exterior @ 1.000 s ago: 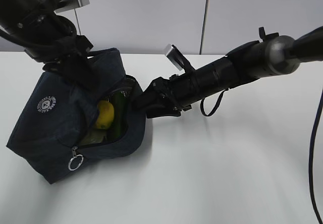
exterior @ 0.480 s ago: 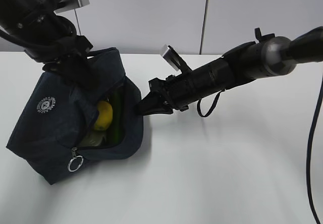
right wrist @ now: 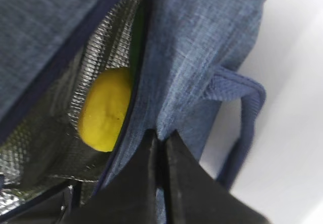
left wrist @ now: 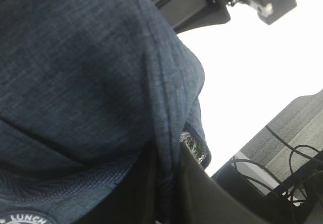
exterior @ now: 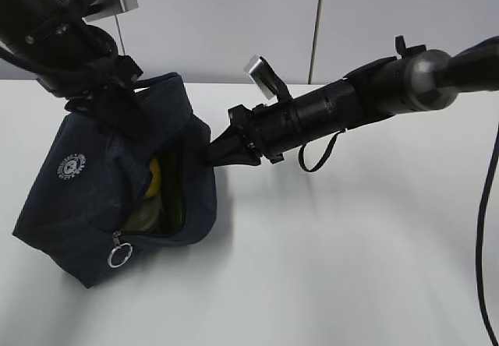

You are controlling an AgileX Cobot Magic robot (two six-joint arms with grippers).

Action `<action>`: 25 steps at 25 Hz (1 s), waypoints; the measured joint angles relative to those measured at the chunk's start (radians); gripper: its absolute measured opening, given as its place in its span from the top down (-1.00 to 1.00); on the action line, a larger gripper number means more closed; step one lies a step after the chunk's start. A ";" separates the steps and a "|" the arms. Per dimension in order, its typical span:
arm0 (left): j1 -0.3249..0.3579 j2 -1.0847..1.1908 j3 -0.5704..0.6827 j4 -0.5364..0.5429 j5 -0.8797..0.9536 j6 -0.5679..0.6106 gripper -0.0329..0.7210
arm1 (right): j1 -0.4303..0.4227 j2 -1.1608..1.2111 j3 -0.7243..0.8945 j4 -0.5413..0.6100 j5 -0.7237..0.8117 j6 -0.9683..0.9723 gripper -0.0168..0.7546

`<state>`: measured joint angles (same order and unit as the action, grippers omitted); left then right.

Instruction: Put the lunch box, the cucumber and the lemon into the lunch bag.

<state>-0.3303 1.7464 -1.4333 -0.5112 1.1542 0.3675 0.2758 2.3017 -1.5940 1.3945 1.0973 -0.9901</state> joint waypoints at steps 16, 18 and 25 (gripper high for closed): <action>-0.025 0.000 -0.117 -0.100 0.014 -0.002 0.87 | -0.127 -0.193 -0.016 -0.109 0.079 0.144 0.96; -0.036 0.000 -0.119 -0.115 0.014 -0.002 0.87 | -0.137 -0.218 -0.023 -0.148 0.082 0.174 0.96; -0.098 0.000 -0.119 -0.144 -0.035 -0.004 0.87 | -0.141 -0.286 -0.058 -0.308 0.095 0.276 0.96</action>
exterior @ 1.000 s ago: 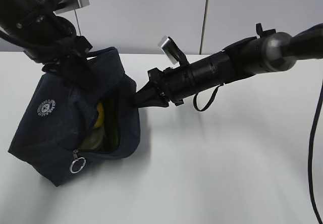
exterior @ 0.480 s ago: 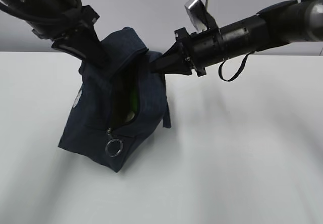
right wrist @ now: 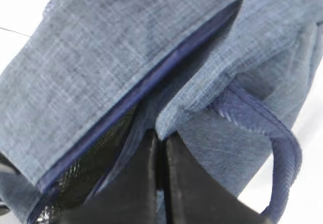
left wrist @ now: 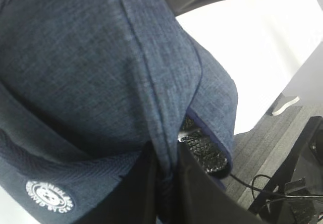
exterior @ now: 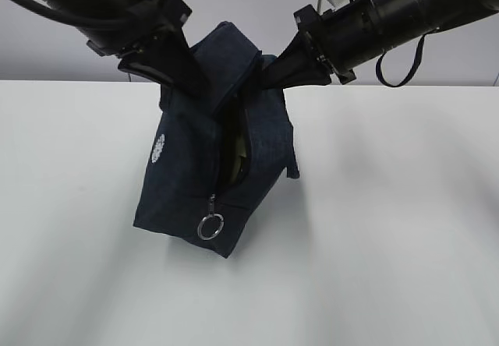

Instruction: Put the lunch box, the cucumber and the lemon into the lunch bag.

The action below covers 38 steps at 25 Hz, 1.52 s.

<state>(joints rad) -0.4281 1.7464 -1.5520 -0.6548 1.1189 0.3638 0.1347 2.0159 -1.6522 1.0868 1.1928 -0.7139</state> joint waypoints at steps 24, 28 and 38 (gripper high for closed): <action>-0.070 0.083 0.000 0.023 -0.092 -0.007 0.87 | -0.023 -0.032 -0.011 -0.249 0.024 0.133 0.96; -0.070 0.100 0.000 0.024 -0.097 -0.007 0.87 | -0.023 -0.032 -0.011 -0.268 0.024 0.133 0.96; -0.072 0.143 0.000 0.026 -0.114 -0.007 0.87 | -0.021 -0.032 -0.011 -0.268 0.024 0.133 0.96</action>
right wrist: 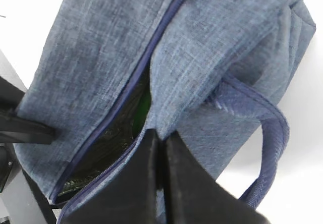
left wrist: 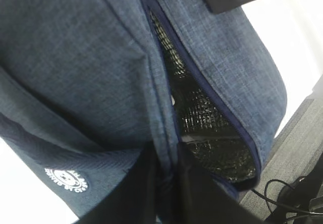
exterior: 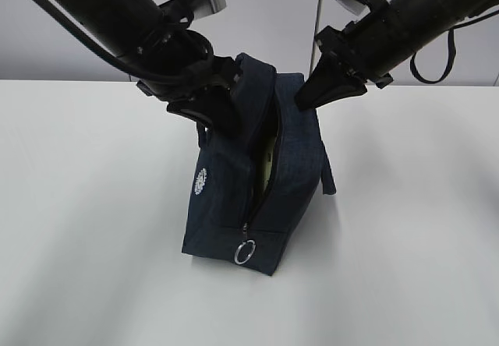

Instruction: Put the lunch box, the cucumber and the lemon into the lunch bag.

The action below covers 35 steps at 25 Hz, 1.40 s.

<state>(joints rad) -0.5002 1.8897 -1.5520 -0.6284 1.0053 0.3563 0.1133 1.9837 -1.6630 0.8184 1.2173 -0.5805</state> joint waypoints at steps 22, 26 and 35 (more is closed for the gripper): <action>0.022 -0.064 0.000 0.177 0.032 -0.024 0.03 | 0.000 -0.001 -0.044 0.107 0.000 -0.026 0.20; 0.067 -0.120 0.000 0.194 0.044 -0.031 0.03 | 0.000 -0.009 -0.090 0.107 0.000 -0.028 0.19; 0.104 -0.266 0.000 0.281 0.024 -0.040 0.03 | 0.000 -0.235 -0.095 0.109 -0.107 -0.160 0.19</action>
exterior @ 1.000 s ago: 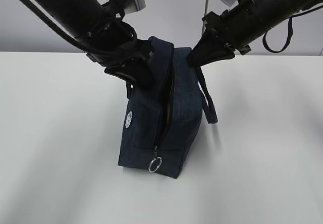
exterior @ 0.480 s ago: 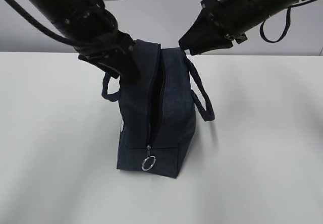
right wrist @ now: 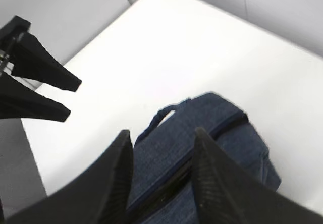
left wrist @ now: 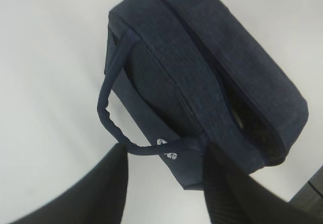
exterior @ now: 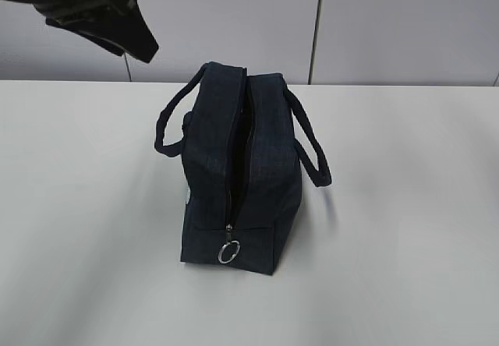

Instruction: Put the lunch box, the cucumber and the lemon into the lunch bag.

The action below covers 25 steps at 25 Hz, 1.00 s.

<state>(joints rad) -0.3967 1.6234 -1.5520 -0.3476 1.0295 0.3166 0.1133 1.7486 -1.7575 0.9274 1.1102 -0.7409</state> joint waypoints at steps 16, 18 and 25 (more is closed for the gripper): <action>0.000 -0.228 0.059 -0.004 -0.164 -0.002 0.05 | 0.000 -0.574 0.375 0.047 -0.251 -0.171 0.27; 0.000 -0.278 0.131 -0.006 -0.218 -0.002 0.05 | 0.000 -0.664 0.465 0.059 -0.282 -0.205 0.27; 0.000 -0.505 0.463 -0.025 -0.466 0.012 0.06 | 0.000 -0.930 0.793 0.063 -0.333 -0.280 0.27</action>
<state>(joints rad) -0.3967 1.1186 -1.0890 -0.3731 0.5638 0.3286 0.1133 0.8190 -0.9646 0.9903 0.7770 -1.0213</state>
